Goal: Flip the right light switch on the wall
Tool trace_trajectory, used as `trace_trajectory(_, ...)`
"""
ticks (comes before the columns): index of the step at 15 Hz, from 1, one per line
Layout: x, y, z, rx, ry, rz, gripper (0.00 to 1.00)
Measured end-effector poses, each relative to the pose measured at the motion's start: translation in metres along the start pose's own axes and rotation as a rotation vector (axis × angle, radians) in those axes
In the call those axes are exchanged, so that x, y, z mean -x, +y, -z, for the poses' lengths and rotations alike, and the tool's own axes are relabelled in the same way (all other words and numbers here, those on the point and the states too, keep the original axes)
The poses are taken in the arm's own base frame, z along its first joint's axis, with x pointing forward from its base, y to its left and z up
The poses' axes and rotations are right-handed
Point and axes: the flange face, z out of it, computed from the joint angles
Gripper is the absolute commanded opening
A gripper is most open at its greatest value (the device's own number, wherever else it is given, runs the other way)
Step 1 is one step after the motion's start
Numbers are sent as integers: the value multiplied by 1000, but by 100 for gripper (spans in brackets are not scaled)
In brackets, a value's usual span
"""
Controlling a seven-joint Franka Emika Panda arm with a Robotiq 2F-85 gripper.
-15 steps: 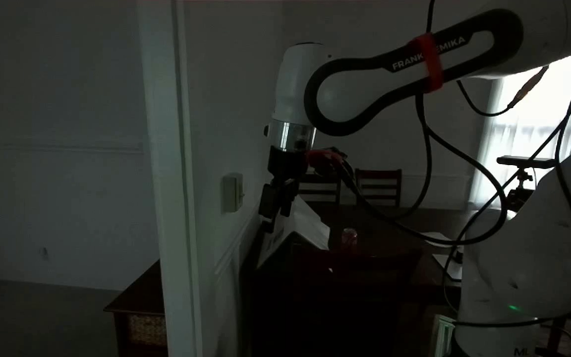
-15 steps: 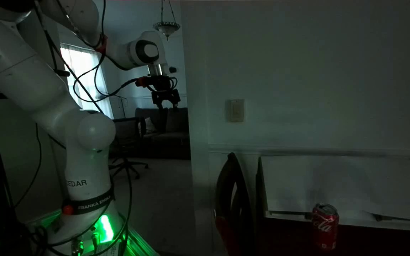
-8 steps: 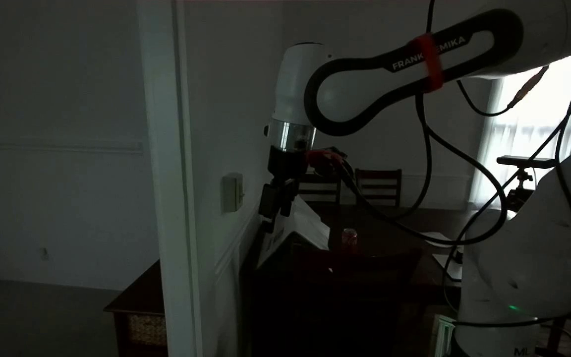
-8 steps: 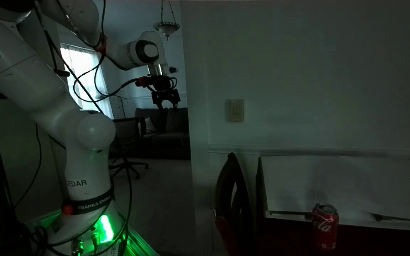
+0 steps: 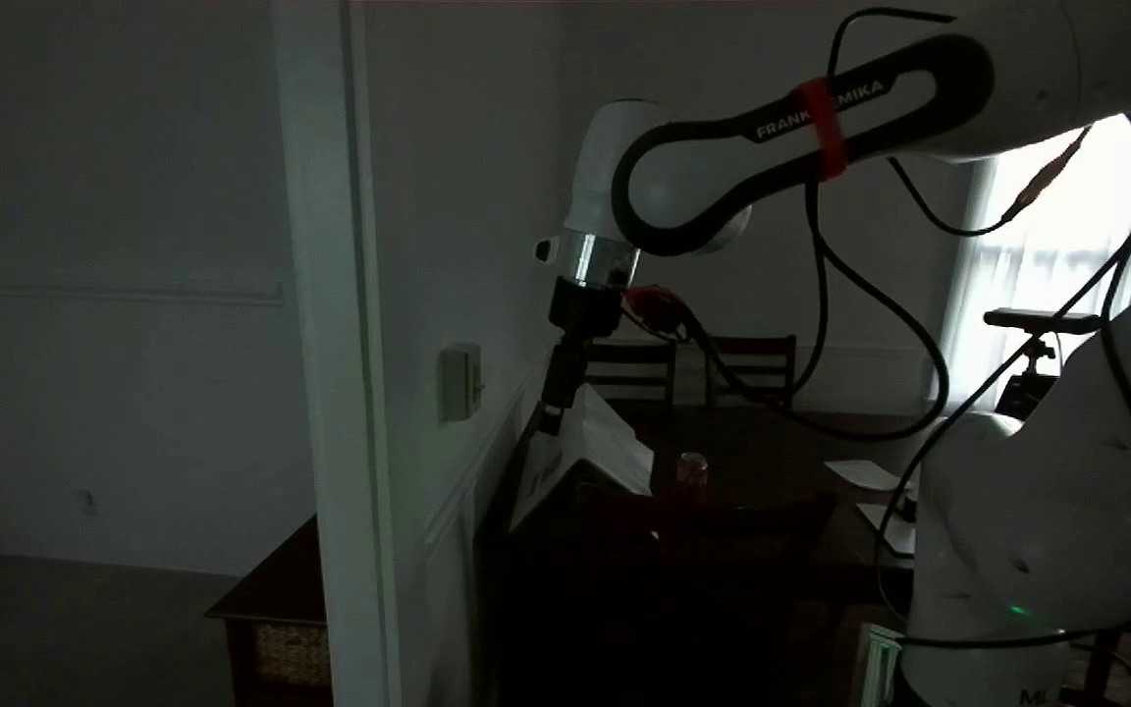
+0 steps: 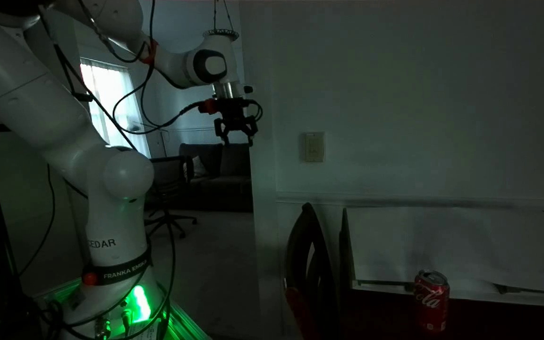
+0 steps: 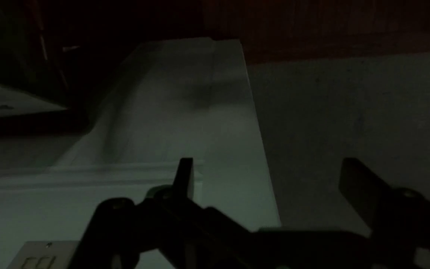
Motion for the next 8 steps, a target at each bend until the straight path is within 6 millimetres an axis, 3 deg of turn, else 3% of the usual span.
trace_trajectory(4,31,89,-11,-48,90,76,100)
trace_trajectory(8,63,150,-30,-184,219,17,100)
